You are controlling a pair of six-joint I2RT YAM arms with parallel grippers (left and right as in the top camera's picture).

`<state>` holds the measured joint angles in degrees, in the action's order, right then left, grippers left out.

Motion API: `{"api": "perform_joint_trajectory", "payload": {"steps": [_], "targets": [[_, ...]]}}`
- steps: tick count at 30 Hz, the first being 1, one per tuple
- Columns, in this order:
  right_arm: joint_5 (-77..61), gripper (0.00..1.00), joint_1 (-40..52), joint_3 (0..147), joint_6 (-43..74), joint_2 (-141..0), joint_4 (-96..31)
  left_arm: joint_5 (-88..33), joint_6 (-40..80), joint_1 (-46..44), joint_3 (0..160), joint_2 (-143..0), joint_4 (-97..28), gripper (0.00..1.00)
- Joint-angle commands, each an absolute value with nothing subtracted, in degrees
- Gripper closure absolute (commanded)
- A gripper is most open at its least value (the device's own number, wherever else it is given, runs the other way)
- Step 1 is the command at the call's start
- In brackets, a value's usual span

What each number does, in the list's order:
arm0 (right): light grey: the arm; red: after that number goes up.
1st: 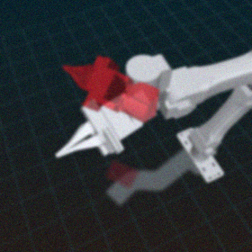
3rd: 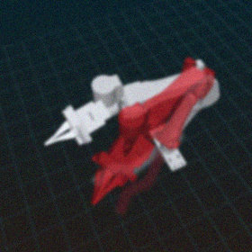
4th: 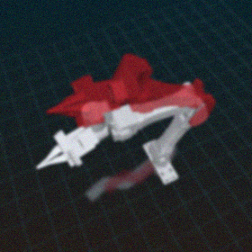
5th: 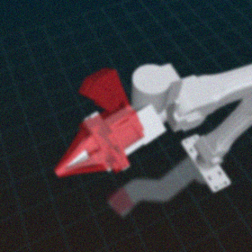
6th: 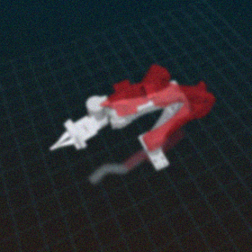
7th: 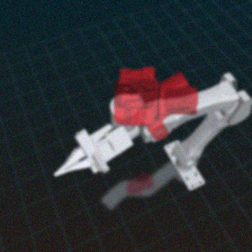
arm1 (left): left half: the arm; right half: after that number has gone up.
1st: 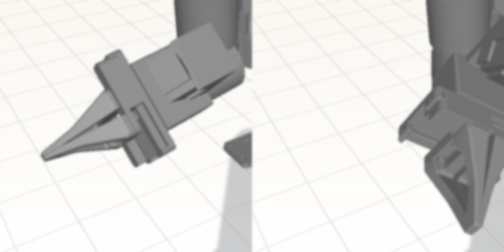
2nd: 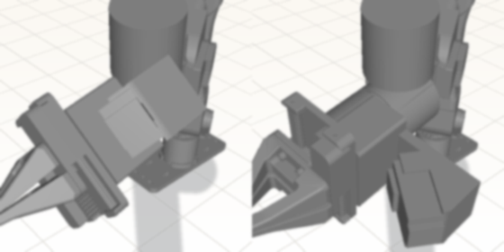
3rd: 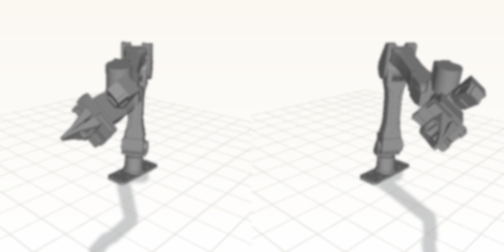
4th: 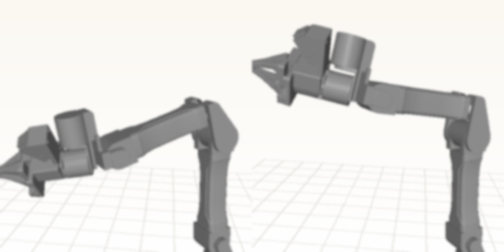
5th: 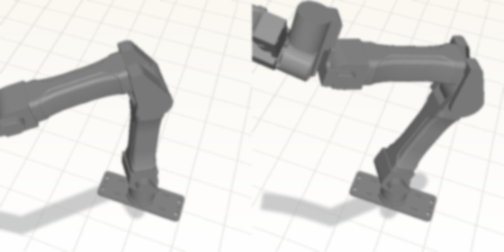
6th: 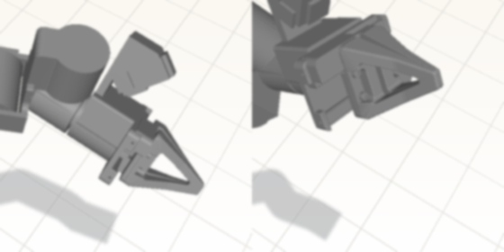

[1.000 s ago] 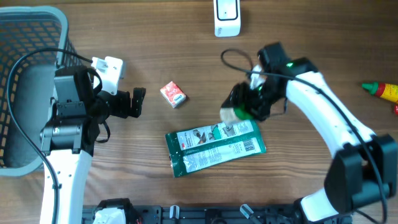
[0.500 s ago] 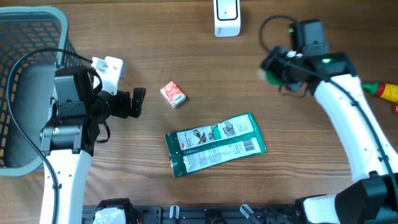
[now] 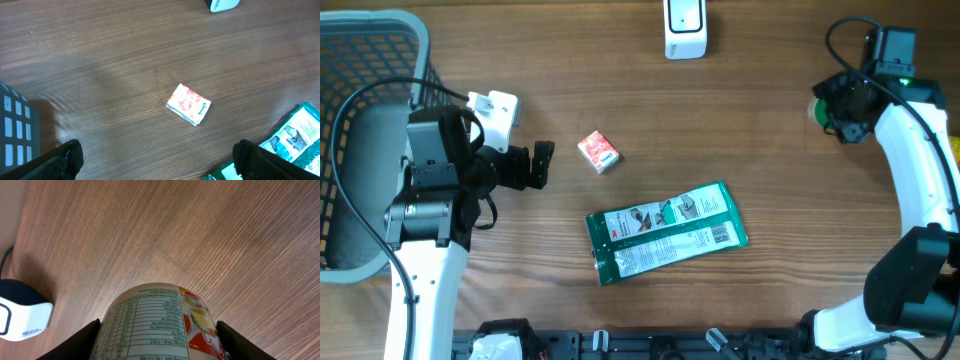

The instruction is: Scan the item barcode

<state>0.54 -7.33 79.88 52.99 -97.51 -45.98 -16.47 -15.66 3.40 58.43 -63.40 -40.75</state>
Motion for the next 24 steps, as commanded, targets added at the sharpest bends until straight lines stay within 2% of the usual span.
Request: {"api": "perform_joint_trajectory", "payload": {"steps": [1,12,16,18,24], "targets": [[4.2,0.66,-5.9,81.0,55.8,-97.4,-45.4,-17.5,-15.2,3.7,58.1,-63.5,-40.6,0.00],[4.7,0.66,-4.4,81.0,57.1,-97.4,-45.4,-17.5,-15.2,3.7,58.1,-63.5,-40.6,0.00],[5.4,0.59,-3.9,81.0,57.2,-97.7,-43.4,-17.5,-15.1,3.7,58.1,-63.5,-40.6,0.00],[5.8,0.56,-4.5,81.0,57.6,-98.3,-42.5,-17.5,-15.1,3.7,58.1,-63.5,-40.6,0.00],[5.8,0.58,-9.8,81.0,58.7,-101.9,-43.0,-17.5,-15.2,3.7,58.1,-63.5,-40.6,0.00]]}}
